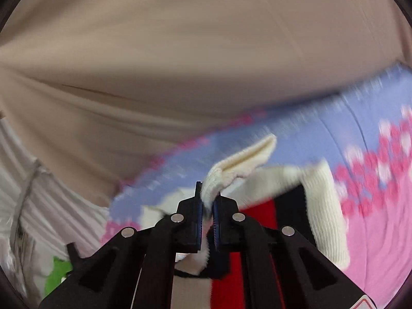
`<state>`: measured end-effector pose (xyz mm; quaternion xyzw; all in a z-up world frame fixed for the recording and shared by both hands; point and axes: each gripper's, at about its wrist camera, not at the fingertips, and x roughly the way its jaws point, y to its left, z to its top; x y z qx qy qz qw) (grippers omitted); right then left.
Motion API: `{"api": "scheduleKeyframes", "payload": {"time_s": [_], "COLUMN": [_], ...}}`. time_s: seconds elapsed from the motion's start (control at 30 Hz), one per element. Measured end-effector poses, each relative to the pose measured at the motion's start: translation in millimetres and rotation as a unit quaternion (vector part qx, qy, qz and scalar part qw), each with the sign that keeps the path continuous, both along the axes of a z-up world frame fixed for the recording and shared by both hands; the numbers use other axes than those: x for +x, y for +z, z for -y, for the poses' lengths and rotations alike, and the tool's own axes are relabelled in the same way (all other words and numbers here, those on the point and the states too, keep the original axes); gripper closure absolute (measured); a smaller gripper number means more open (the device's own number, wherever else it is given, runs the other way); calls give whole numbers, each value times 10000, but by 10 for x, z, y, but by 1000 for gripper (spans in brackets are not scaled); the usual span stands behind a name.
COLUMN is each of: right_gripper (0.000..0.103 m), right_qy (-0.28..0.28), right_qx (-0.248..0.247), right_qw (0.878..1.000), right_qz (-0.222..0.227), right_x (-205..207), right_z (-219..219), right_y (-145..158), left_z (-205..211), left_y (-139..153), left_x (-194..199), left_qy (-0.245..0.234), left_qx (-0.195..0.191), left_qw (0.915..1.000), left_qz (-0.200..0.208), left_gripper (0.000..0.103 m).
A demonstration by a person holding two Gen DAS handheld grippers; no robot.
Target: Fold small clothes
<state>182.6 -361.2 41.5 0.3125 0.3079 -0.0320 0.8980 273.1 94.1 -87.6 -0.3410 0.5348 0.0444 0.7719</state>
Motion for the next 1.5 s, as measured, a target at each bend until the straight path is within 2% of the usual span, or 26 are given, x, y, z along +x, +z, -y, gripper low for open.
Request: {"api": "scheduleKeyframes", "payload": {"time_s": [0.07, 0.1, 0.13, 0.17, 0.2, 0.27, 0.37, 0.43, 0.5, 0.53, 0.6, 0.67, 0.77, 0.83, 0.97, 1.03, 1.13, 1.23, 1.37, 1.4, 1.43, 1.5], "right_gripper": [97, 97, 97, 97, 97, 97, 97, 97, 97, 98, 95, 87, 86, 85, 80, 70, 66, 65, 64, 78, 97, 98], "right_qy": [-28, -112, -174, -242, -284, -307, -260, -269, -349, -344, -456, -630, -919, -547, 921, 1650, 2642, 3082, 3374, 3444, 3524, 3575], "right_qx": [-158, -159, -203, -156, -21, 277, 261, 131, 24, 163, 465, 487, -192, -591, -737, -967, -1000, -1191, -1273, -1320, -1296, -1312], "right_qw": [9969, 9883, 9784, 9713, 9735, 9834, 9918, 9883, 9728, 9699, 9734, 9755, 9753, 9811, 9808, 9703, 9470, 9262, 9090, 9061, 9047, 9089], "right_qz": [-775, -1513, -2051, -2361, -2269, -1768, -1220, -1493, -2292, -2404, -2198, -2051, -1998, -1762, -1550, -1482, -1526, -1817, -2091, -2072, -2015, -1699], "right_x": [69, 112, 150, 128, 79, 10, -59, -93, -76, -105, -194, -307, -460, -304, 254, 680, 1221, 1701, 2115, 2193, 2271, 2386], "right_z": [68, 153, 190, 220, 238, 229, 204, 248, 302, 338, 375, 389, 315, 128, -595, -1086, -1739, -2185, -2551, -2636, -2701, -2804], "right_y": [-414, -816, -1095, -1286, -1282, -1082, -762, -904, -1332, -1473, -1356, -1137, -749, -470, -400, -414, -621, -883, -1207, -1246, -1267, -1112], "left_z": [-33, -37, -45, -33, -7, 29, 44, 62, 62, 69, 73, 62, -6, -6, -18, -45, -76, -94, -166, -205, -220, -256], "left_y": [-190, -243, -251, -237, -205, -197, -248, -270, -278, -274, -278, -285, -307, -313, -311, -317, -326, -335, -350, -334, -315, -267], "left_x": [-54, -70, -76, -68, -48, -20, -35, -57, -69, -73, -71, -62, -98, -106, -132, -135, -130, -131, -137, -142, -141, -128], "left_qy": [69, 66, 41, -5, -99, -193, -193, -245, -287, -296, -332, -329, -318, -353, -408, -413, -439, -507, -560, -533, -523, -485], "left_qx": [-7, -52, -34, 26, 155, 286, 286, 309, 325, 364, 394, 342, 214, 224, 240, 167, 62, -5, -261, -353, -357, -160], "left_qw": [9997, 9996, 9997, 9998, 9997, 9993, 9993, 9992, 9990, 9988, 9986, 9989, 9993, 9991, 9988, 9989, 9989, 9985, 9976, 9972, 9971, 9973], "left_qz": [-244, -269, -252, -209, -140, -110, -123, -113, -130, -106, -76, -47, 11, 70, 141, 148, 167, 222, 325, 381, 418, 535], "left_gripper": [93, 93, 93, 93, 93, 93, 92, 92, 92, 91, 91, 91, 90, 90, 90, 90, 89, 89, 90, 91, 91, 91]}}
